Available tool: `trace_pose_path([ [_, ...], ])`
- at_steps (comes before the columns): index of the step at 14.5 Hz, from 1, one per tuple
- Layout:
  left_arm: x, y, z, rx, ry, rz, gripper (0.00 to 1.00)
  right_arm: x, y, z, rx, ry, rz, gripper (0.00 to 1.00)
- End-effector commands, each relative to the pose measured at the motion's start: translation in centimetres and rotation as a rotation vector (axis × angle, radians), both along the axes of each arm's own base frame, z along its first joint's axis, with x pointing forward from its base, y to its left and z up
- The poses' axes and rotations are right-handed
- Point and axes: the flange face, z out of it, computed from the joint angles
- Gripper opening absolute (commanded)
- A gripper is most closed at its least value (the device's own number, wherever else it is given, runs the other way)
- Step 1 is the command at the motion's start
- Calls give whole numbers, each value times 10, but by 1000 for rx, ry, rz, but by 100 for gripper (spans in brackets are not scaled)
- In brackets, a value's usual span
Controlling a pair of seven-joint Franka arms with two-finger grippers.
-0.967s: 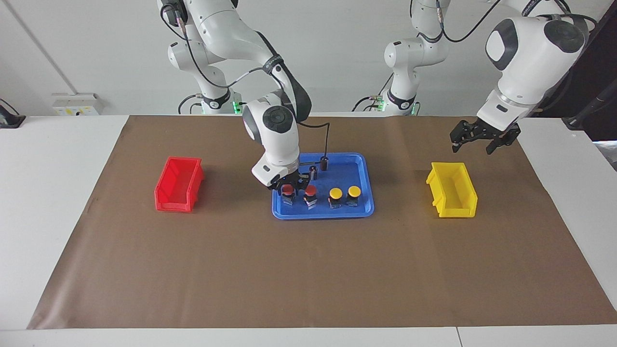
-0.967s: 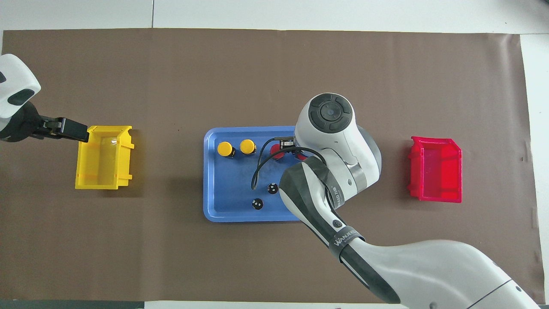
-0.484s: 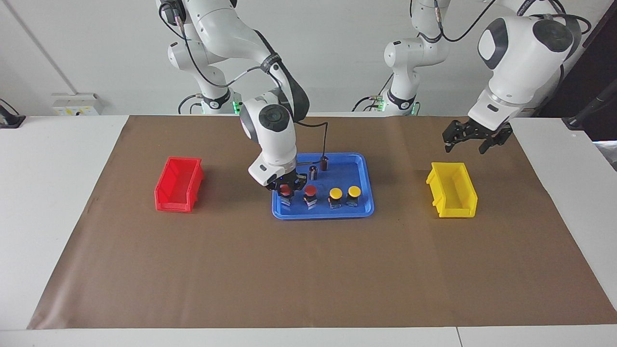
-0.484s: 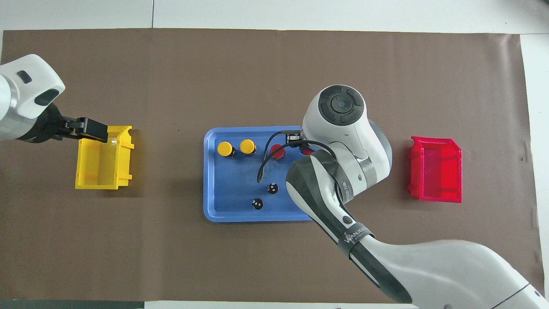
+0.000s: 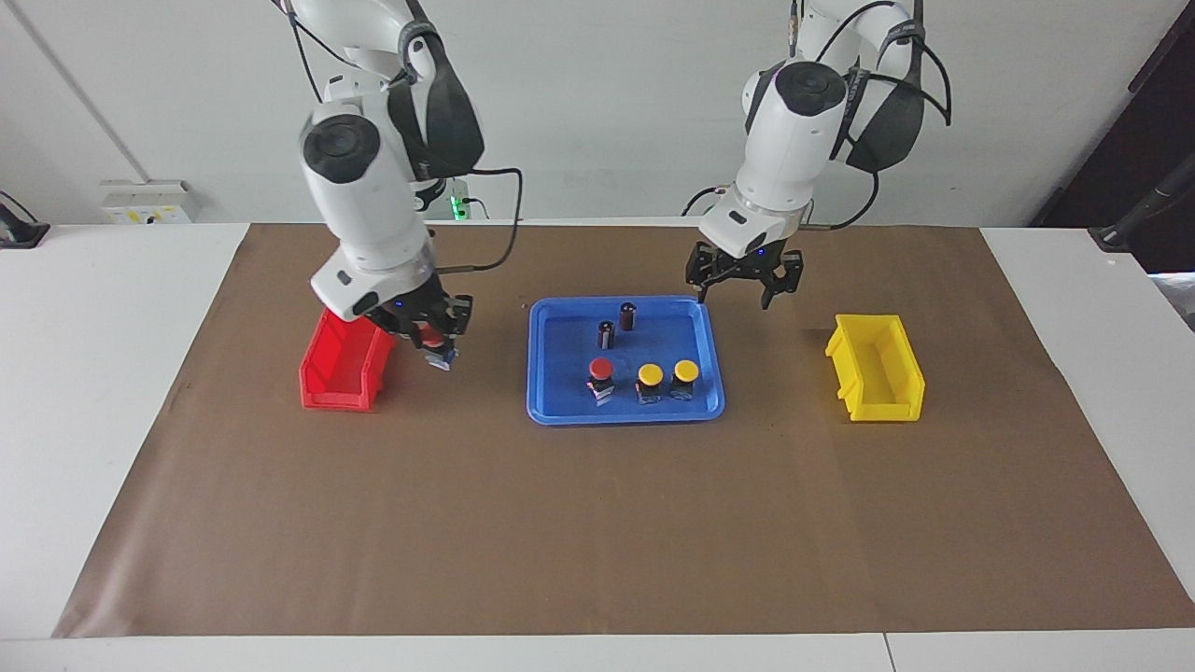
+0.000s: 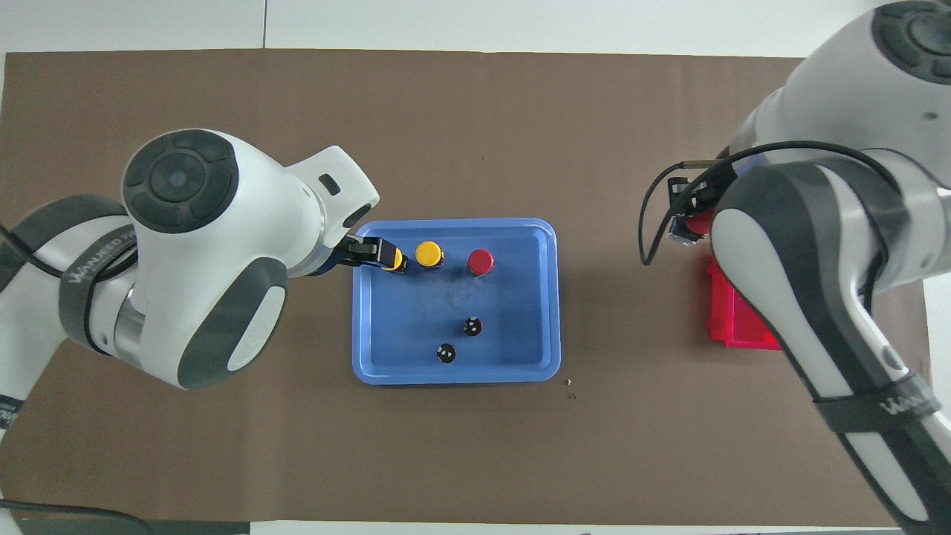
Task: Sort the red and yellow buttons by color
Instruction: 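Carry the red button to the red bin while the left gripper grasps a yellow button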
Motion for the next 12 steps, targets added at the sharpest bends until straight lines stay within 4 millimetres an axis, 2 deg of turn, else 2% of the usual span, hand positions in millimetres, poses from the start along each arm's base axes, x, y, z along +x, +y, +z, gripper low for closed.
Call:
trace_pose_path([
  [1, 10, -3, -39, -19, -20, 8, 99, -29, -54, -16, 27, 43, 58, 19],
  [3, 17, -11, -64, -34, -25, 17, 99, -45, -82, -36, 31, 38, 59, 19],
  [4, 21, -12, -69, -45, -38, 20, 99, -54, -88, -47, 30, 33, 56, 19],
  [6, 22, -13, -78, -43, -31, 20, 97, -71, -92, -74, 27, -1, 72, 19],
  [8, 14, -20, -86, -36, -17, 9, 96, -82, -100, -88, 27, -25, 103, 19],
  [12, 6, -19, -104, -26, 0, 33, 94, -103, -109, -114, 22, -51, 123, 19],
])
